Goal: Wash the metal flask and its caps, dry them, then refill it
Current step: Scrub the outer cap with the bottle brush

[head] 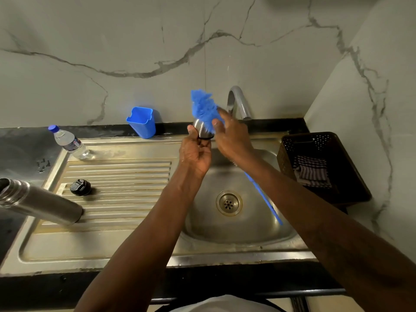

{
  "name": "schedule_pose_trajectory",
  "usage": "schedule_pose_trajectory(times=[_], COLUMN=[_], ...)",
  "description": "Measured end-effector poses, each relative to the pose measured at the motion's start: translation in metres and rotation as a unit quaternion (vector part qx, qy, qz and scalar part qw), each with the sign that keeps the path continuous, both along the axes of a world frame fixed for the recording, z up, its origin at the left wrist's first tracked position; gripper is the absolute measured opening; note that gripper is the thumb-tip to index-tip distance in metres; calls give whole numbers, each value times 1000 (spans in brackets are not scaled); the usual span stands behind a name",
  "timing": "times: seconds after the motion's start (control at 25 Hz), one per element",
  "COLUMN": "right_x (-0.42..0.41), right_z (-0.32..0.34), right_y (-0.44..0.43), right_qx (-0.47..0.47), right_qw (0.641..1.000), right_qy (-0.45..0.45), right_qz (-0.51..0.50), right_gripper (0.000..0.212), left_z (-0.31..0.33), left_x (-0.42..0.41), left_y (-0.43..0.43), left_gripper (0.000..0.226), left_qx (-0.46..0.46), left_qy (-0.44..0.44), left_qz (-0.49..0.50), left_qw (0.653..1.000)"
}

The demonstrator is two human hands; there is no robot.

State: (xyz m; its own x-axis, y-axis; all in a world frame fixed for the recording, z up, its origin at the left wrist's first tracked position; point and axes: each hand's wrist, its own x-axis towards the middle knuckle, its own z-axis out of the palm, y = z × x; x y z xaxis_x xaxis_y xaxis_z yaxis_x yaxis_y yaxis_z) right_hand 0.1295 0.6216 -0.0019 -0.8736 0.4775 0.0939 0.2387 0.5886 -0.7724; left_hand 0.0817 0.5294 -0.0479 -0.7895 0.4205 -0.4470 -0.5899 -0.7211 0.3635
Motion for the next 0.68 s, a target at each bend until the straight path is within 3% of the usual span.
schedule_pose_trajectory(times=[0.16, 0.32, 0.48, 0.6, 0.68], right_x=[11, -11, 3, 1, -9], right_z=[2, 11, 11, 17, 27], right_y=[-25, -13, -28, -27, -17], right_qx=[-13, -173, -153, -115, -148], right_qw=[1000, 980, 987, 993, 989], right_qy=[0, 9, 34, 36, 1], right_qz=[-12, -101, -21, -7, -3], right_gripper=[47, 47, 39, 43, 39], left_z=[14, 19, 14, 14, 13], left_x=[5, 5, -15, -11, -6], left_y=[3, 3, -5, -5, -8], left_gripper=[31, 40, 42, 42, 43], left_qx=[54, 114, 156, 129, 118], left_qy=[-9, -17, -39, -34, -19], left_qz=[-22, 0, 20, 27, 18], left_qw=[998, 993, 987, 991, 993])
